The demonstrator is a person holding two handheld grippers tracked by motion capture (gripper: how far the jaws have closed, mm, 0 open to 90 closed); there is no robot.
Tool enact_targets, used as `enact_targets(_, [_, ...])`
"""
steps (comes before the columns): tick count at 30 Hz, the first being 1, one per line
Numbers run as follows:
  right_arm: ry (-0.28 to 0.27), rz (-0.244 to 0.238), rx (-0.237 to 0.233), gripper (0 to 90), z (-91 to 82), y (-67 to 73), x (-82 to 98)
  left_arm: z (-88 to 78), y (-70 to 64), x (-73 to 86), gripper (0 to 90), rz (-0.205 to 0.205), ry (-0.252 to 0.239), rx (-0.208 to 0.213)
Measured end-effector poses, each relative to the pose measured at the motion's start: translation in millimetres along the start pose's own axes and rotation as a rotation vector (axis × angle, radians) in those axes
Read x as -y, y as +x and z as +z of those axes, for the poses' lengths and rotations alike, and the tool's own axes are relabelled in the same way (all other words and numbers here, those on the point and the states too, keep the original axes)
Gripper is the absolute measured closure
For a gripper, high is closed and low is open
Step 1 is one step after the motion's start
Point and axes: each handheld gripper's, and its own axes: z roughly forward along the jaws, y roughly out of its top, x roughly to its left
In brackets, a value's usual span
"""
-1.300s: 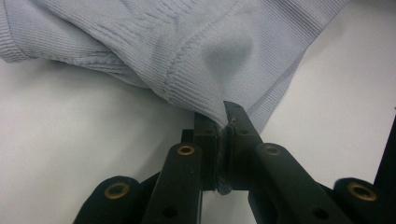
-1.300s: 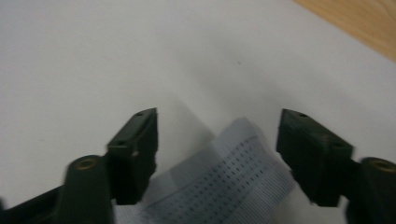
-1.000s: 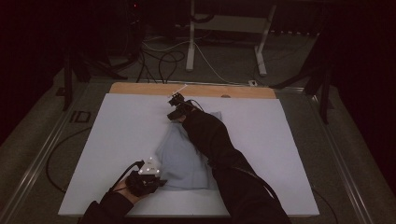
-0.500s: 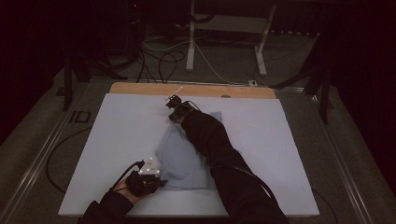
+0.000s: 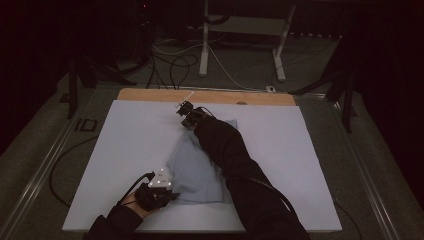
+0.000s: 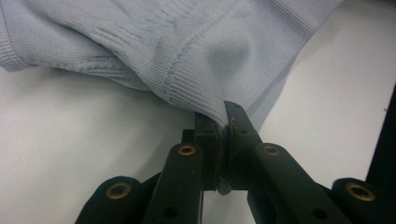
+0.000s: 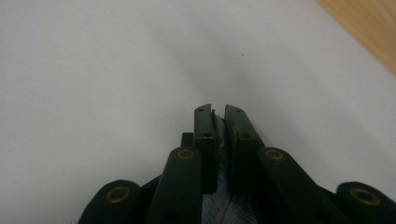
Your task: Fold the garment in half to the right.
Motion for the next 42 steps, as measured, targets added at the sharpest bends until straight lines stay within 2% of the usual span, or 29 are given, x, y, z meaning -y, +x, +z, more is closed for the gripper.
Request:
enact_targets(8, [-0.027, -0.016, -0.005, 84.7, -13.8, -0.7, -1.1, -4.0, -4.3, -8.3, 87.4, 0.008, -0.013, 0.026])
enact_targets(22, [-0.07, -0.018, -0.013, 84.7, -35.2, -7.4, 1.0, -12.0, -8.2, -24.0, 87.4, 0.04, -0.031, 0.036])
enact_targets(24, [-0.074, -0.015, -0.014, 84.7, -37.7, -8.0, 2.1, -12.5, -9.3, -26.9, 87.4, 0.057, -0.031, 0.039])
enact_targets(33, [-0.099, -0.008, -0.015, 84.7, -51.9, -13.5, 5.9, -16.3, -12.7, -39.6, 87.4, 0.081, -0.039, 0.053])
enact_targets(42, [-0.115, 0.004, -0.009, 84.6, -65.7, -20.8, 15.1, -16.4, -18.2, -55.3, 87.4, 0.124, -0.037, 0.072])
